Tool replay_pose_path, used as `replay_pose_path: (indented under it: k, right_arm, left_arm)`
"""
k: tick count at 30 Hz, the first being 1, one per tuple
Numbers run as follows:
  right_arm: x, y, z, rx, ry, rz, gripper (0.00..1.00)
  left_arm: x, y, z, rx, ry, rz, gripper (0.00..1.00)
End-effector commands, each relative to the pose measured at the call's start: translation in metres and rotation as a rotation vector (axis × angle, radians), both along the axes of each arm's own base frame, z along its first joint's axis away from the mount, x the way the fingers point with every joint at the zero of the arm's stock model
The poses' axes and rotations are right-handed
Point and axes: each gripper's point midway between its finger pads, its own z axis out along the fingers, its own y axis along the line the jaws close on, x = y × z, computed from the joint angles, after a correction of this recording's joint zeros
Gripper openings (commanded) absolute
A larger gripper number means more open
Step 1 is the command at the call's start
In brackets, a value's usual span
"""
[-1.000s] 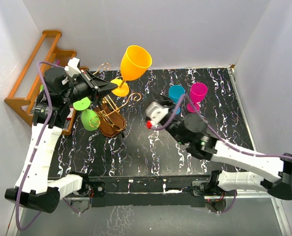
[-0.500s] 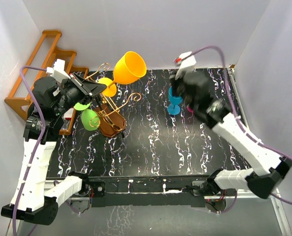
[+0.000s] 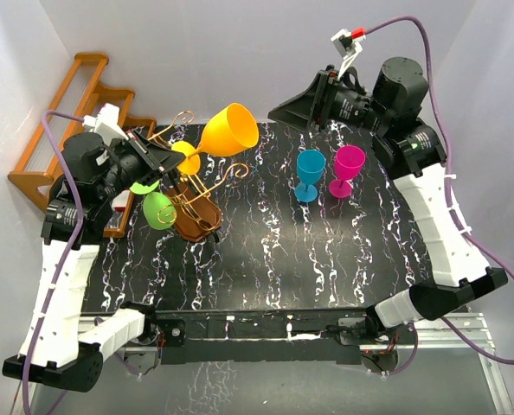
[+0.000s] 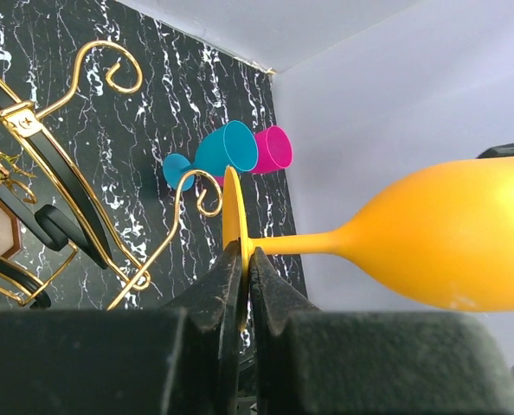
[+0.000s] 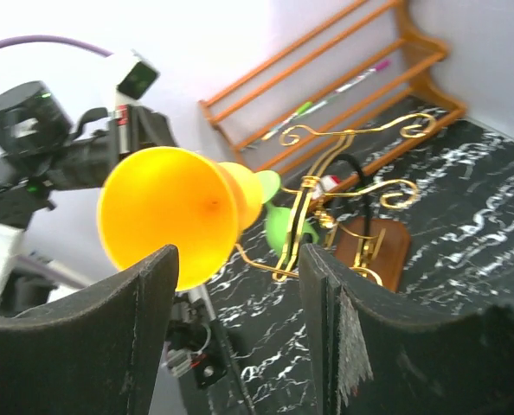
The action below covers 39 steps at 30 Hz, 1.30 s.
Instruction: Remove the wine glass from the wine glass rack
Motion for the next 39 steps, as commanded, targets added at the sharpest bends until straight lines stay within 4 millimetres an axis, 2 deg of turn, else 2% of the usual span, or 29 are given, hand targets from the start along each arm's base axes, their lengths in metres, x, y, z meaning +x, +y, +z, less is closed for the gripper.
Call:
replay_pose_path:
  k: [1,7,17,19,20,21,22,23,24,27,29,30,33,36,38,39]
  right_arm:
    - [-0.024,0.014,0.023,0.067,-0.001,0.187,0.59]
    - [-0.015,0.018,0.012,0.038,0.018,0.163,0.57]
    - [-0.011,0.054,-0.007,-0.052,0.044,0.154,0.54]
    - [-0.007,0.057,-0.011,-0.062,0.051,0.137,0.45]
    - [-0.006,0.058,-0.011,-0.066,0.052,0.129,0.31]
    - [-0.004,0.057,-0.013,-0.069,0.058,0.118,0.22]
    - [-0.001,0.057,-0.014,-0.071,0.062,0.104,0.13]
    - [0.000,0.056,-0.015,-0.073,0.063,0.095,0.08]
    - [0.001,0.055,-0.014,-0.073,0.062,0.087,0.08]
    - [0.009,0.049,-0.015,-0.081,0.057,0.022,0.08]
    - [0.020,0.037,-0.013,-0.090,0.049,-0.070,0.08]
    - [0.028,0.028,-0.012,-0.091,0.047,-0.128,0.08]
    - [0.058,-0.014,-0.009,-0.095,0.032,-0.334,0.08]
    - [0.090,-0.071,-0.008,-0.122,0.010,-0.604,0.08]
    - [0.110,-0.118,-0.015,-0.154,0.020,-0.823,0.08]
    - [0.119,-0.149,-0.021,-0.178,0.038,-0.959,0.08]
  left_arm:
    - [-0.005,0.003,0.017,0.031,-0.062,-0.007,0.00]
    - [-0.004,0.002,0.017,0.036,-0.059,-0.016,0.00]
    - [-0.004,0.001,0.014,0.042,-0.047,-0.023,0.00]
    - [-0.004,0.001,0.015,0.045,-0.046,-0.022,0.00]
    - [-0.004,0.001,0.015,0.047,-0.044,-0.021,0.00]
    - [-0.004,0.001,0.015,0.049,-0.042,-0.022,0.00]
    - [-0.004,0.001,0.015,0.051,-0.042,-0.022,0.00]
    - [-0.003,0.001,0.014,0.052,-0.036,-0.023,0.00]
    - [-0.003,0.002,0.013,0.054,-0.032,-0.021,0.03]
    - [-0.001,0.006,0.011,0.072,-0.019,0.004,0.32]
    - [-0.001,0.012,0.008,0.090,-0.005,0.035,0.46]
    - [-0.001,0.016,0.006,0.100,0.007,0.056,0.49]
    - [-0.002,0.029,0.000,0.134,0.032,0.130,0.52]
    - [-0.004,0.041,-0.004,0.157,0.043,0.193,0.53]
    - [-0.007,0.049,-0.006,0.169,0.046,0.234,0.52]
    - [-0.009,0.054,-0.007,0.175,0.049,0.258,0.52]
